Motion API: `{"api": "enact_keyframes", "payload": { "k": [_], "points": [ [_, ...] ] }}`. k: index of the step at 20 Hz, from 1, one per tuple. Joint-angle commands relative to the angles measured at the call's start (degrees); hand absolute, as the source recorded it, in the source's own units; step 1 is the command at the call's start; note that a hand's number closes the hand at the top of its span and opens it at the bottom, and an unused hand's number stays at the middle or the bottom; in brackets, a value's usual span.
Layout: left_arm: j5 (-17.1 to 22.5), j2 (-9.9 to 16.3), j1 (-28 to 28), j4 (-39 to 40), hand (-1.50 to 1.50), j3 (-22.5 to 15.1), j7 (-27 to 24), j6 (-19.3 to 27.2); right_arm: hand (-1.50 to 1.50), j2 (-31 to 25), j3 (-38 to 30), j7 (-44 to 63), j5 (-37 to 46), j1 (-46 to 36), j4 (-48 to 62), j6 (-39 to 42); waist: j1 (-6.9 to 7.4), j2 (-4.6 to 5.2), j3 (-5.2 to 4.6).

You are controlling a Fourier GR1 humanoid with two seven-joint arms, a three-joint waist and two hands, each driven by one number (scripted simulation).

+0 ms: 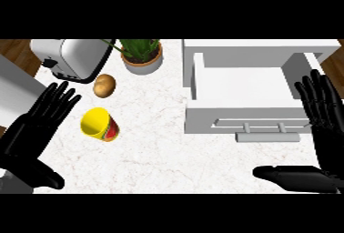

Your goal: Pick up the cup, place it into the drawer and close the drawer

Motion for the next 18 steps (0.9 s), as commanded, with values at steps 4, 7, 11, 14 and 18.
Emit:
{"api": "enact_keyframes", "payload": {
  "k": [4,7,11,14,18],
  "points": [
    [-11.47,-0.86,-3.29,16.16,-1.5,2.13,-11.59,-1.05,-1.5,-0.21,-2.01,-2.26,-0.46,-3.81,5.62,0.66,-0.04,0.1,-0.01],
    [-15.37,-0.31,-3.2,18.39,-1.5,2.44,-13.86,0.58,-1.5,0.39,-0.51,-1.86,1.13,-2.13,3.53,0.61,-0.01,0.01,0.0],
    [-22.6,1.14,-6.28,33.12,-1.5,2.71,-25.73,-1.1,-1.5,0.07,-1.19,-0.19,0.42,-5.39,4.45,0.61,-0.22,0.12,-0.04],
    [-24.32,2.74,-7.89,39.41,-1.5,3.97,-28.95,-0.25,-1.5,2.69,2.62,-1.53,4.4,-0.25,0.52,-0.97,-0.37,0.08,-0.04],
    [-29.55,1.7,-15.23,51.83,-1.5,2.6,-34.8,3.39,-1.5,-0.69,-2.91,-3.27,-1.25,-0.36,2.84,3.26,-0.59,0.13,-0.03]
  ]
}}
